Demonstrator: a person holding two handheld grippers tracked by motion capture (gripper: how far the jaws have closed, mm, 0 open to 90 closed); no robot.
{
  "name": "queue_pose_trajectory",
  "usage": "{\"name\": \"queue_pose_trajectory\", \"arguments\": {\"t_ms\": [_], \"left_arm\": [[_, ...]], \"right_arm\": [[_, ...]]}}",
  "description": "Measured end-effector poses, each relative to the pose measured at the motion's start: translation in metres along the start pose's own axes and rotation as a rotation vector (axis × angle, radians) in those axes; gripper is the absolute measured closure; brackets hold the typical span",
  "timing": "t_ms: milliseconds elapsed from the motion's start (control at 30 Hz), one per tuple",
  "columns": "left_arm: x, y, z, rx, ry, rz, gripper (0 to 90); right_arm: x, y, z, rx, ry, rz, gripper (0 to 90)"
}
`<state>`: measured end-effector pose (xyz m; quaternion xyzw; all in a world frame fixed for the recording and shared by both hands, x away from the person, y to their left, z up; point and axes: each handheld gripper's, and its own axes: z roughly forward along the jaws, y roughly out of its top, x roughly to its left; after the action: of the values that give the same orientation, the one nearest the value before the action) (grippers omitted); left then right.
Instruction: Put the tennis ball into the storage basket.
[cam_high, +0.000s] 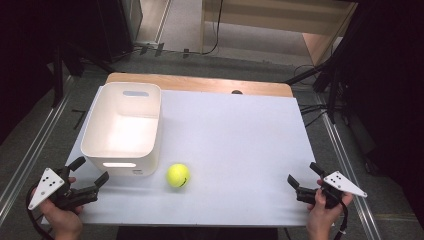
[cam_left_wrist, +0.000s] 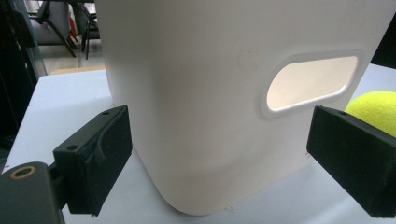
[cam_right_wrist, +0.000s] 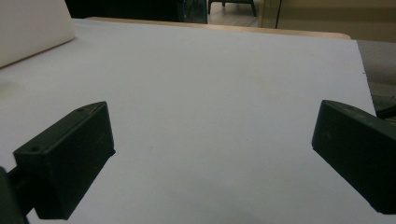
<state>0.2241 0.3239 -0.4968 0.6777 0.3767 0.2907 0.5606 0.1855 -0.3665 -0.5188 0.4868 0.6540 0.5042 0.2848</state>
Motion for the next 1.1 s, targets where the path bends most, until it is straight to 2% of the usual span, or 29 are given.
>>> {"name": "queue_pose_trajectory", "arguments": {"t_ms": [300, 533, 667, 1100], "left_arm": [[-0.001, 0.000, 0.000, 0.002, 0.001, 0.005, 7.3], [-0.001, 0.000, 0.000, 0.000, 0.001, 0.009, 7.3], [-0.001, 0.000, 0.000, 0.001, 0.004, 0.010, 7.3], [-0.002, 0.000, 0.000, 0.000, 0.000, 0.012, 7.3]], "right_arm": [[0.006, 0.006, 0.002, 0.021, 0.013, -0.041, 0.0], [0.018, 0.024, 0.003, 0.025, 0.060, -0.085, 0.0], [0.024, 0.031, 0.005, 0.050, 0.088, -0.101, 0.0], [0.042, 0.052, 0.017, 0.086, 0.150, -0.135, 0.0]]}}
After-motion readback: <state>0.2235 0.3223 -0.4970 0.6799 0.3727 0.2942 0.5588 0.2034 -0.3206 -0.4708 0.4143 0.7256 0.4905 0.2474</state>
